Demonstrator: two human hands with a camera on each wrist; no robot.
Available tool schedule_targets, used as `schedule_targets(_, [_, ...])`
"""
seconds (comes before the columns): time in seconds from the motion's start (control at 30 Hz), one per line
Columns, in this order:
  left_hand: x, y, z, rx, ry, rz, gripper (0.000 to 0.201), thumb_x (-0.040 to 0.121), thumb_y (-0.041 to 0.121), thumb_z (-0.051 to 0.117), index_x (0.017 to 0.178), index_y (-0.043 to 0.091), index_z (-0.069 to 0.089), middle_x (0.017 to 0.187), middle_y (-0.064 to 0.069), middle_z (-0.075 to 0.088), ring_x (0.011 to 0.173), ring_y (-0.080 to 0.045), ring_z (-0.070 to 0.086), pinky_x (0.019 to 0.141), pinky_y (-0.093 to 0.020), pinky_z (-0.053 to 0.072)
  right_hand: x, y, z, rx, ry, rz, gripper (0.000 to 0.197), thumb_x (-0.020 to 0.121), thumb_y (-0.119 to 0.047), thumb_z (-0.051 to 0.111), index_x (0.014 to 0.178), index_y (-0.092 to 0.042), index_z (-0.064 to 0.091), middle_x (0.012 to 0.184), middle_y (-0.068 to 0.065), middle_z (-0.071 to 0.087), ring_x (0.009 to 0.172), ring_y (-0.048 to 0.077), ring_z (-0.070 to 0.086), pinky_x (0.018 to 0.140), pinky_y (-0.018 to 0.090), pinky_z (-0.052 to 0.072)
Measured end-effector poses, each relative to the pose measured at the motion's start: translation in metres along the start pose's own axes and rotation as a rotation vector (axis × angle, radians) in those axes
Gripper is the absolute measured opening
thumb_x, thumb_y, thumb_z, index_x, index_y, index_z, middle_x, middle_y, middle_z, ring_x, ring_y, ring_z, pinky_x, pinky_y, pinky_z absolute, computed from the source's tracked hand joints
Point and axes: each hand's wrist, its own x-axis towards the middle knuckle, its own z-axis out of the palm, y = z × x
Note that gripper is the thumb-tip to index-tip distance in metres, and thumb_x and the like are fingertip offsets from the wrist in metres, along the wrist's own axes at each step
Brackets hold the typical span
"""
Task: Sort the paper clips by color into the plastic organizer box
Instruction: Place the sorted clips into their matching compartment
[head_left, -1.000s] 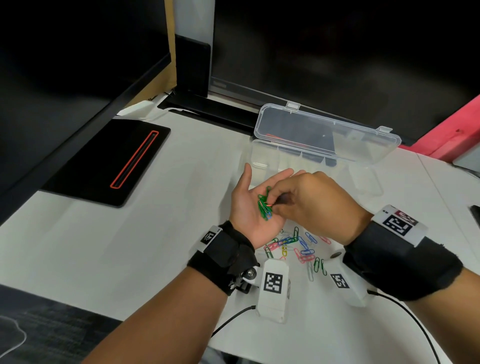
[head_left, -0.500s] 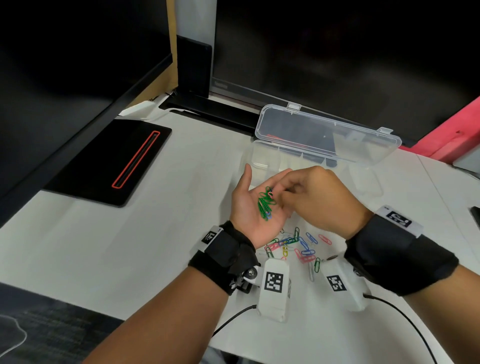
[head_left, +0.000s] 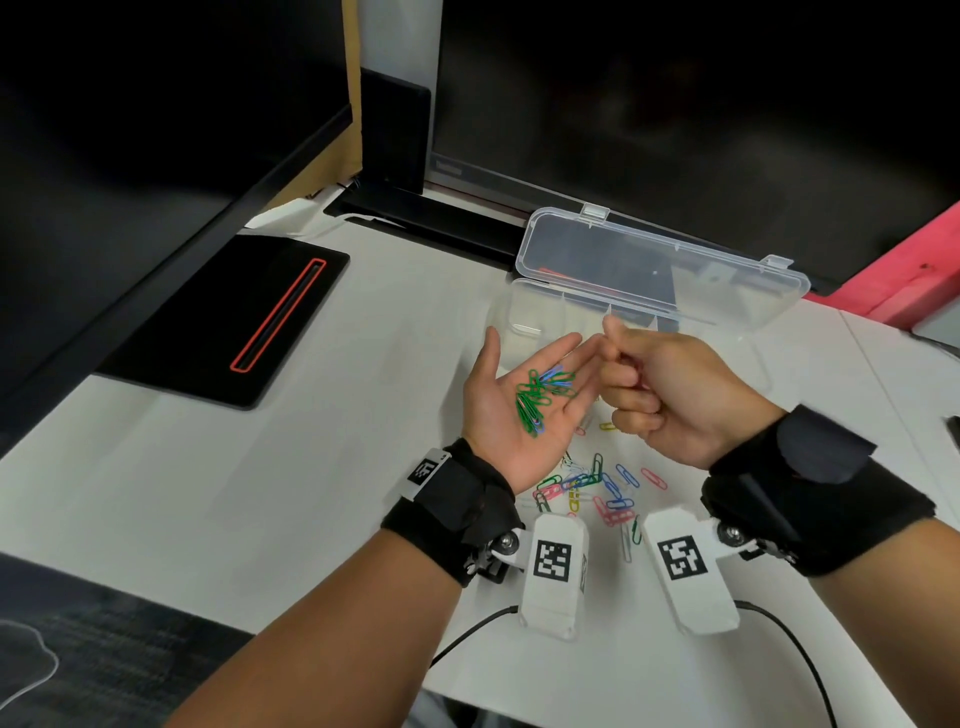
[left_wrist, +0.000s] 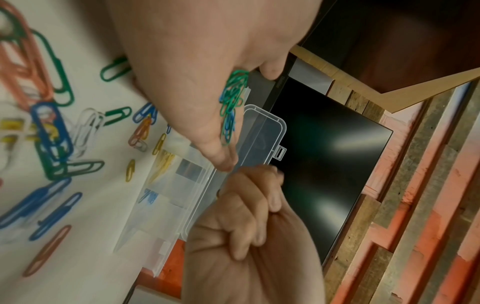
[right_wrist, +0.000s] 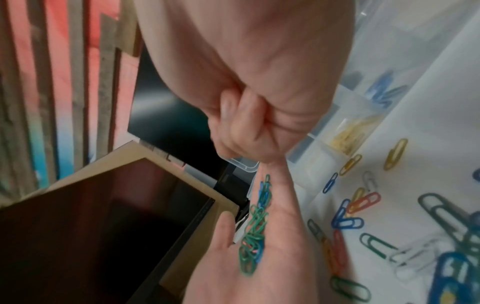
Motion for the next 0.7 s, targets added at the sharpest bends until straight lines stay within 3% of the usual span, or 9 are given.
schedule_targets(0.07, [0.003, 0.001, -0.002, -0.017, 0.026, 0.036, 0.079, 0.095, 0.059, 0.039, 0.135, -0.009, 0.047, 0.122, -0.025, 0.063, 0.115, -0.033, 0.06, 0.104, -0.039, 0.043, -0.004, 0.003, 0.005, -0.086, -0.025, -0.056, 0.026, 0.103, -0.029, 0.04, 0.092, -0.012, 0.057, 0.048, -0.008, 0.031, 0.039, 0.005, 0.018, 0.035, 0.014, 0.013])
schedule_targets(0.13, [0.005, 0.001, -0.005, -0.02, 0.027, 0.053, 0.08, 0.094, 0.06, 0.039, 0.135, -0.008, 0.047, 0.123, -0.024, 0.061, 0.113, -0.032, 0.059, 0.107, -0.038, 0.041, -0.006, 0.005, 0.009, -0.053, -0.063, -0.044, 0.03, 0.102, -0.032, 0.041, 0.097, -0.011, 0.061, 0.049, -0.009, 0.028, 0.04, 0.005, 0.017, 0.035, 0.014, 0.012])
schedule_targets(0.27, [0.006, 0.002, -0.009, -0.004, -0.003, 0.043, 0.082, 0.092, 0.062, 0.039, 0.137, -0.006, 0.044, 0.104, -0.02, 0.068, 0.1, -0.031, 0.059, 0.115, -0.043, 0.025, -0.007, -0.001, 0.012, 0.166, -0.155, 0.1, 0.048, 0.095, -0.054, 0.042, 0.08, -0.013, 0.062, 0.054, -0.005, 0.028, 0.039, 0.007, 0.022, 0.035, 0.016, 0.013])
schedule_targets(0.33, [0.006, 0.001, -0.008, 0.002, -0.012, 0.047, 0.082, 0.092, 0.063, 0.039, 0.138, -0.005, 0.045, 0.104, -0.02, 0.069, 0.097, -0.031, 0.062, 0.114, -0.044, 0.027, -0.008, -0.002, 0.013, 0.122, -0.12, 0.096, 0.049, 0.094, -0.052, 0.045, 0.064, -0.015, 0.054, 0.054, -0.004, 0.029, 0.039, 0.008, 0.021, 0.035, 0.015, 0.014])
schedule_targets(0.4, [0.007, 0.001, -0.007, 0.023, -0.016, 0.051, 0.082, 0.092, 0.063, 0.039, 0.137, -0.005, 0.046, 0.12, -0.023, 0.064, 0.106, -0.031, 0.063, 0.111, -0.039, 0.035, -0.01, -0.002, 0.016, -0.033, -0.047, 0.043, 0.053, 0.095, -0.049, 0.049, 0.053, -0.019, 0.036, 0.053, -0.004, 0.022, 0.04, 0.009, 0.016, 0.035, 0.015, 0.014])
schedule_targets(0.47, [0.006, 0.002, -0.006, 0.048, -0.013, 0.048, 0.081, 0.094, 0.063, 0.037, 0.135, -0.005, 0.048, 0.131, -0.023, 0.058, 0.117, -0.032, 0.06, 0.111, -0.039, 0.036, -0.013, -0.001, 0.022, -0.289, 0.035, -0.046, 0.055, 0.095, -0.044, 0.052, 0.05, -0.02, 0.031, 0.05, -0.004, 0.022, 0.039, 0.01, 0.016, 0.036, 0.017, 0.015])
schedule_targets(0.57, [0.004, 0.003, -0.006, 0.093, -0.021, 0.031, 0.082, 0.093, 0.066, 0.033, 0.138, -0.002, 0.047, 0.135, -0.02, 0.057, 0.125, -0.032, 0.055, 0.112, -0.044, 0.034, -0.017, 0.009, 0.028, -0.856, 0.103, -0.313, 0.043, 0.085, -0.04, 0.068, 0.057, -0.01, 0.055, 0.049, -0.004, 0.046, 0.044, 0.01, 0.04, 0.046, 0.021, 0.035])
schedule_targets(0.63, [0.004, 0.003, -0.006, 0.089, -0.027, 0.016, 0.084, 0.092, 0.067, 0.032, 0.139, 0.0, 0.046, 0.136, -0.019, 0.056, 0.126, -0.031, 0.054, 0.11, -0.045, 0.036, -0.016, 0.015, 0.03, -1.143, 0.134, -0.404, 0.021, 0.076, -0.043, 0.075, 0.074, -0.023, 0.068, 0.061, -0.011, 0.059, 0.062, 0.006, 0.056, 0.061, 0.023, 0.045])
schedule_targets(0.7, [0.004, 0.003, -0.007, 0.081, -0.027, 0.016, 0.085, 0.092, 0.068, 0.032, 0.14, -0.001, 0.045, 0.137, -0.02, 0.055, 0.128, -0.03, 0.053, 0.111, -0.045, 0.035, -0.013, 0.021, 0.032, -1.268, 0.151, -0.397, 0.018, 0.075, -0.043, 0.073, 0.09, -0.033, 0.071, 0.07, -0.015, 0.062, 0.076, 0.009, 0.062, 0.072, 0.027, 0.049])
